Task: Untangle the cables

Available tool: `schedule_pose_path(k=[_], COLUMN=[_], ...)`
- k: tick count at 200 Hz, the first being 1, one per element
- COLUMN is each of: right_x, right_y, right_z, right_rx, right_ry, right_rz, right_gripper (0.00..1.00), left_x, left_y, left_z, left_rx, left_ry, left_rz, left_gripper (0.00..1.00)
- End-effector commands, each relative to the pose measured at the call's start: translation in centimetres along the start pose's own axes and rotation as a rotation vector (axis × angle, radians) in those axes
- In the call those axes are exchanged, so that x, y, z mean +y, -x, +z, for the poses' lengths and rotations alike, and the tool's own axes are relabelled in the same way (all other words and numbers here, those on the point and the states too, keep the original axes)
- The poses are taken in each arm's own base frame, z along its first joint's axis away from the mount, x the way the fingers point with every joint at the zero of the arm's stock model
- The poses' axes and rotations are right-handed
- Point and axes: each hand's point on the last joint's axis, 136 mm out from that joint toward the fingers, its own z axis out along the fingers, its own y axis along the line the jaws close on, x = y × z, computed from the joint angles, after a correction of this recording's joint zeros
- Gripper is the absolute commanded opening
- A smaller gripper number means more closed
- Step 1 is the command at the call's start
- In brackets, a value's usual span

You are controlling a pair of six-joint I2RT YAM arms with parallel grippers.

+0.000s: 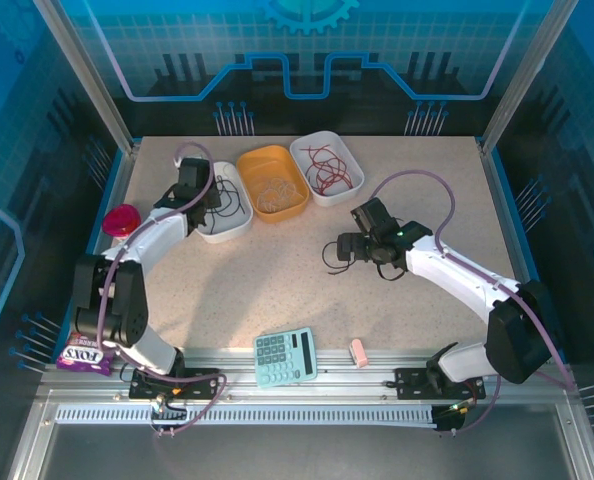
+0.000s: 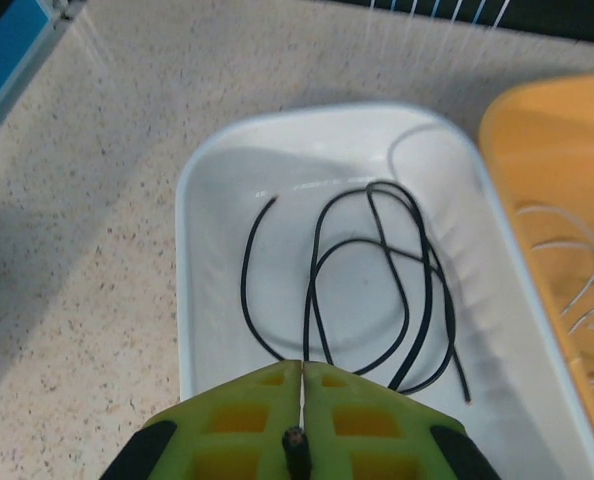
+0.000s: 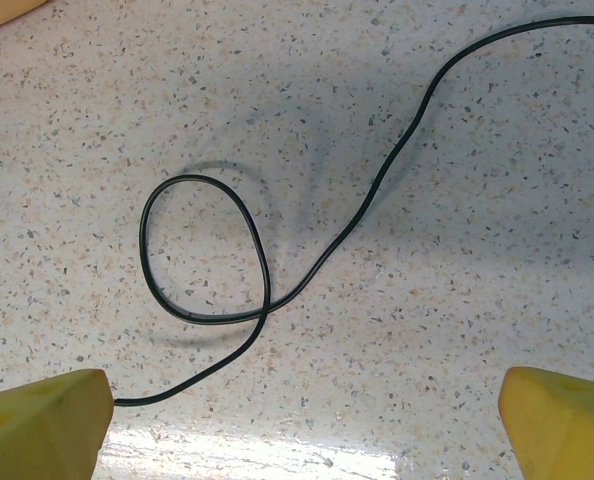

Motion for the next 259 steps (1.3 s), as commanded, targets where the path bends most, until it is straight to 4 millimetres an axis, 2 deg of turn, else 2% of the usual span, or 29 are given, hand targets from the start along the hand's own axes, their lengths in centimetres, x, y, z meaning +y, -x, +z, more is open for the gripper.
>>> schedule_pose_path(k=[1, 57, 102, 115, 131, 165, 191, 206, 259], right_x=[0.4, 0.4, 0.5, 0.5, 0.6, 0.7, 0.7, 0.7, 0.6], right_y=[-0.3, -0.4, -0.4, -0.4, -0.3, -0.2, -0.3, -0.3, -0.5], right_z=[-0.3, -0.3, -0.2, -0.1, -0.1, -0.1, 0.0, -0.1, -0.1], right_rx=[-0.003, -0.001, 0.003, 0.004, 0.005, 0.004, 0.007, 0.005, 0.004], right_ry=[0.013, 0.015, 0.016, 0.017, 0.016, 0.017, 0.019, 0.02, 0.013], right_rz=[0.005, 0.005, 0.003, 0.0, -0.002, -0.004, -0.004, -0.001, -0.001], right_gripper=[1.0, 1.0, 1.0, 1.0, 1.0, 1.0, 1.0, 1.0, 1.0], left_x=[-0.6, -2.6, -2.6, -2.5, -2.4, -2.4, -2.5, -2.4, -2.6], left_y=[-0.5, -2.1, -3.8, -4.3, -4.6, -4.1, -3.2, -2.6, -0.5], left_z=[0.4, 2.5, 4.4, 4.7, 4.8, 4.2, 3.3, 2.7, -0.5], left_rx=[0.036, 0.11, 0.192, 0.209, 0.222, 0.212, 0.19, 0.174, 0.12], left_ry=[0.024, 0.019, 0.054, 0.065, 0.07, 0.064, 0.05, 0.046, -0.008], left_rz=[0.017, 0.104, 0.156, 0.163, 0.17, 0.161, 0.147, 0.142, 0.108], left_gripper=[0.04, 0.05, 0.06, 0.1, 0.12, 0.25, 0.47, 0.55, 0.78])
